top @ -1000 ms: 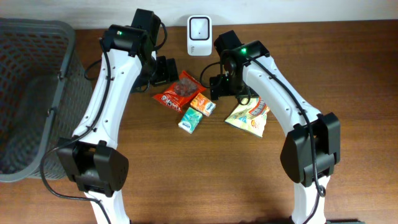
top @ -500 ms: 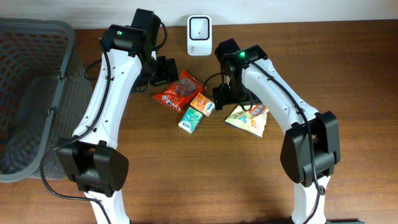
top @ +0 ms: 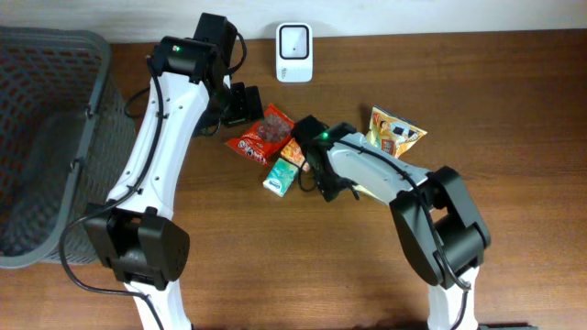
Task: Scan the item barcode
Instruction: 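Carry the chip bag right and drop it on the table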
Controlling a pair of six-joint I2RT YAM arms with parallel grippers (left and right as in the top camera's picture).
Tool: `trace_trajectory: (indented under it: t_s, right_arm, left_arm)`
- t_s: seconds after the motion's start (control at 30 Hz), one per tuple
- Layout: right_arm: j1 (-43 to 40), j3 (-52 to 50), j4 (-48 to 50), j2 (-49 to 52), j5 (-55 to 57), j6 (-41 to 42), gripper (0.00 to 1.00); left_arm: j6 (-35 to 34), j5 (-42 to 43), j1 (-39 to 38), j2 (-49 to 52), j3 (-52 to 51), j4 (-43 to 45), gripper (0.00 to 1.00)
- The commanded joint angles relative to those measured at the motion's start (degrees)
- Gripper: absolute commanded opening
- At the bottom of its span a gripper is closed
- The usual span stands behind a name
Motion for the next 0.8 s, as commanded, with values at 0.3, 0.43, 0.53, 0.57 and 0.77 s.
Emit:
trace_trajectory:
  t_s: [0.3,0.43,0.53,0.57,0.77]
  right_arm:
    - [-8.7,-3.32,10.32,3.45,-7.02,2.95,0.04]
    - [-12.22,11.41,-1.9,2.73,-18.67,3.32,0.04]
    - [-15.63,29.33,-14.29,2.58,-31.45,0.85,0.04]
    - [-16.9,34.82,-17.79,2.58,-36.41,-0.52,0.04]
    - [-28.68,44.74,-23.78,2.91,-60.02,-4.28,0.04]
  left_arm:
    - [-0.7,-0.39,0.02,-1.31,0.79,-0.09,0.99]
    - [-0.7,-0.37,0.02,-1.31,0.79,-0.09,0.99]
    - [-0.7,-0.37,0.02,-1.31,0.79,-0.07,0.99]
    - [-0.7,-0.39,0.02,-1.31,0.79,-0.09,0.99]
    - [-0.7,-0.37,0.02,-1.31,0.79,-0.07,0.99]
